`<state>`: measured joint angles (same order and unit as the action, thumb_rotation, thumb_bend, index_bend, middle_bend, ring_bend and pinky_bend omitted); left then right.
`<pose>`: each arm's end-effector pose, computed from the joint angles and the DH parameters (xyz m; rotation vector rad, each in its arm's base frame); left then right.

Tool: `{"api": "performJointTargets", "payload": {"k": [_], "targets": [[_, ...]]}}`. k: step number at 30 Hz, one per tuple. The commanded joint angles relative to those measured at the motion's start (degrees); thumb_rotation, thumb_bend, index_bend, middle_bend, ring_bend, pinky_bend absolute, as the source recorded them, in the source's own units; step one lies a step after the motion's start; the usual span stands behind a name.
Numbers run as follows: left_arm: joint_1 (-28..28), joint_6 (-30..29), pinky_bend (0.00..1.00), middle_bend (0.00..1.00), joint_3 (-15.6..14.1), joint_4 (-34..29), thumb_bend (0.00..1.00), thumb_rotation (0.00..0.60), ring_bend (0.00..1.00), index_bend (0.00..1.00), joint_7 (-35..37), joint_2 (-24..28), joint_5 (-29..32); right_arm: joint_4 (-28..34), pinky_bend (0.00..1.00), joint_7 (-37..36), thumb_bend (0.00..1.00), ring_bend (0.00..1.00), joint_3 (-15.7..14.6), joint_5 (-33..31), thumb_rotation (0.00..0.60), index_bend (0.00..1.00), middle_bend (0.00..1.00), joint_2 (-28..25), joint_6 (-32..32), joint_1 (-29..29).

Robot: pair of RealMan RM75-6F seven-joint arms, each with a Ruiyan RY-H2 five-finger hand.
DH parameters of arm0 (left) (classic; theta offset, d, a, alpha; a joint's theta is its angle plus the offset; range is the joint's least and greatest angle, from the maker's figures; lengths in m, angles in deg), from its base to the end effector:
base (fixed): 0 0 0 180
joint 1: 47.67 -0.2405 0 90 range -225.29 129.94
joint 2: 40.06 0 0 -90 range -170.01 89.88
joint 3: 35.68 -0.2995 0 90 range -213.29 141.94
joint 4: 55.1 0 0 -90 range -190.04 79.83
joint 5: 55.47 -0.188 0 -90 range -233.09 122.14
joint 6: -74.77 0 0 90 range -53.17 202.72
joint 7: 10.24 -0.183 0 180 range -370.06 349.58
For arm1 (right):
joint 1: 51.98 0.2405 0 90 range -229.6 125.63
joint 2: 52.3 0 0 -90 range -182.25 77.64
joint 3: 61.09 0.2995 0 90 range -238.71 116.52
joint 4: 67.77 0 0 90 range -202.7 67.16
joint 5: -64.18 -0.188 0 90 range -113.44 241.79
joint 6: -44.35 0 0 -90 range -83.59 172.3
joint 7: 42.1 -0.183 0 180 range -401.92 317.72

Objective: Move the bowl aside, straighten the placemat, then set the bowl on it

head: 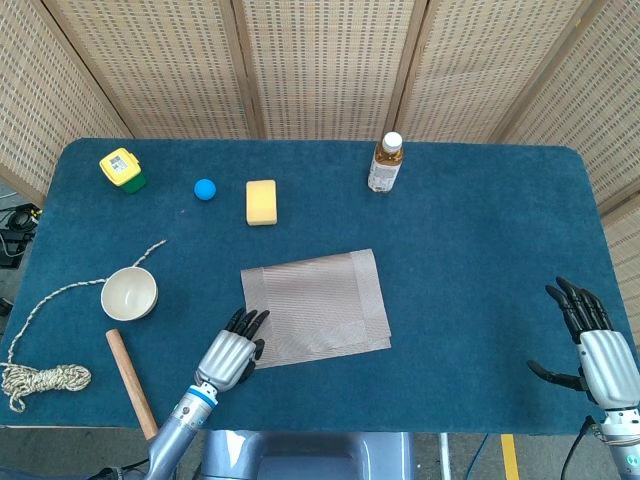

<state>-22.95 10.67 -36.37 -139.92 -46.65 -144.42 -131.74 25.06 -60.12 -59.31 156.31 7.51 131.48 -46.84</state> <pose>-0.1938 0.2618 -0.1064 -1.9909 -0.8841 -0.8281 -0.3223 -0.2184 0.2179 1.3874 -1.0453 1.1571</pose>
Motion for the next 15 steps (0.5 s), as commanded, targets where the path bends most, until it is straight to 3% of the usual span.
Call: {"api": "performJointTargets", "payload": {"k": [1, 15], "targets": [[0.1, 0.1, 0.00, 0.00, 0.1, 0.1, 0.42, 0.600, 0.00, 0.52, -0.2, -0.2, 0.3, 0.0, 0.00, 0.0, 0.15, 0.00, 0.0, 0.0, 0.600, 0.00, 0.00, 0.0, 0.0, 0.0], [0.6, 0.1, 0.00, 0.00, 0.4, 1.1, 0.44, 0.600, 0.00, 0.53, -1.0, -1.4, 0.3, 0.1, 0.00, -0.2, 0.15, 0.00, -0.1, 0.2, 0.600, 0.00, 0.00, -0.1, 0.1, 0.0]]}}
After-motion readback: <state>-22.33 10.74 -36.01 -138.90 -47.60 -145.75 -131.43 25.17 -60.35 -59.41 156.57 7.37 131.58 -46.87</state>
